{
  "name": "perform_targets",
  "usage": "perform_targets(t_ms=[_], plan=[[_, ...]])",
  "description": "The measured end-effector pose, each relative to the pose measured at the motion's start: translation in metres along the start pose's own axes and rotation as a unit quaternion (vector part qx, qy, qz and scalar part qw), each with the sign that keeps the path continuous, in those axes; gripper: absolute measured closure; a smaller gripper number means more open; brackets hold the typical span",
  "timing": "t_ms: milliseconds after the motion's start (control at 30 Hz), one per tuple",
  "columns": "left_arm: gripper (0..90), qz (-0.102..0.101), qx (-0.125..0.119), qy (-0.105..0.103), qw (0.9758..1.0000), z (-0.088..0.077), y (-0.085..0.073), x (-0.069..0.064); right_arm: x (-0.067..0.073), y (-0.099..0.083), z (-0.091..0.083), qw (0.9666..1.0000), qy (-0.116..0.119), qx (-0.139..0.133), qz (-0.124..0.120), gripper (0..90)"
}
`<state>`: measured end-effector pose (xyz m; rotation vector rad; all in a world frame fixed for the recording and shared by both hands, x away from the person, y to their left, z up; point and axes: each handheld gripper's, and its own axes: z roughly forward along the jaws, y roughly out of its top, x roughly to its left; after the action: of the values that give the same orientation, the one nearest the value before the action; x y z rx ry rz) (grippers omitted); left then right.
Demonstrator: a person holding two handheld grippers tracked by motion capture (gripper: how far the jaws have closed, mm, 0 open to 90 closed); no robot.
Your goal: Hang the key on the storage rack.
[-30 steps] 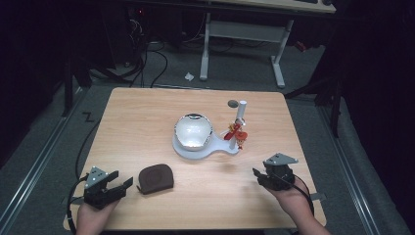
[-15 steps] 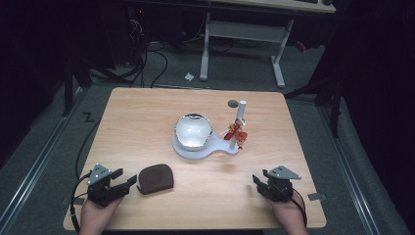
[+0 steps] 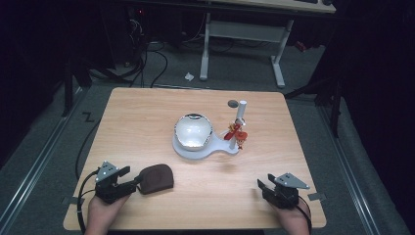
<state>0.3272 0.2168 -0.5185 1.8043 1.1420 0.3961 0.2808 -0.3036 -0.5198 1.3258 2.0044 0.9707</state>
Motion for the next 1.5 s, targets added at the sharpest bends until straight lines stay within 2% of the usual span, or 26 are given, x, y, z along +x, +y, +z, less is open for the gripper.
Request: perform_targets(t_ms=[100,200,367,500,800,933,1100,1233,1500], plan=[[43.4,-0.007,-0.002,-0.019,0.9998,0.000,-0.001,0.000,0.005,0.000,0.000,0.9999,0.003,-0.001,-0.010,51.3],[43.2,-0.031,0.000,-0.037,0.9988,0.003,0.000,0.003,0.008,-0.001,0.001,0.9999,0.005,0.005,-0.014,51.3],[43.8,-0.037,0.027,-0.034,0.9984,0.014,-0.002,0.006,0.006,-0.004,0.000,0.9998,0.011,0.009,-0.011,51.2],[47.3,-0.043,0.033,-0.049,0.9973,0.021,-0.002,0.003,0.006,-0.009,-0.002,0.9997,0.012,0.016,-0.012,51.2],[53.2,-0.054,0.028,-0.051,0.9968,0.022,-0.003,0.003,0.005,-0.009,-0.001,0.9998,0.010,0.017,-0.005,51.0],[57.2,-0.076,0.022,-0.060,0.9950,0.022,-0.006,0.007,0.005,-0.009,-0.002,0.9998,0.010,0.016,-0.008,51.0],[59.4,-0.075,0.019,-0.058,0.9953,0.021,-0.007,0.007,0.004,-0.010,-0.002,0.9998,0.010,0.017,-0.004,51.0],[62.4,-0.086,0.018,-0.061,0.9942,0.021,-0.008,0.009,0.005,-0.010,-0.001,0.9998,0.011,0.017,-0.007,51.0],[64.0,-0.085,0.016,-0.056,0.9946,0.021,-0.009,0.008,0.005,-0.010,-0.001,0.9997,0.011,0.019,-0.010,51.0]])
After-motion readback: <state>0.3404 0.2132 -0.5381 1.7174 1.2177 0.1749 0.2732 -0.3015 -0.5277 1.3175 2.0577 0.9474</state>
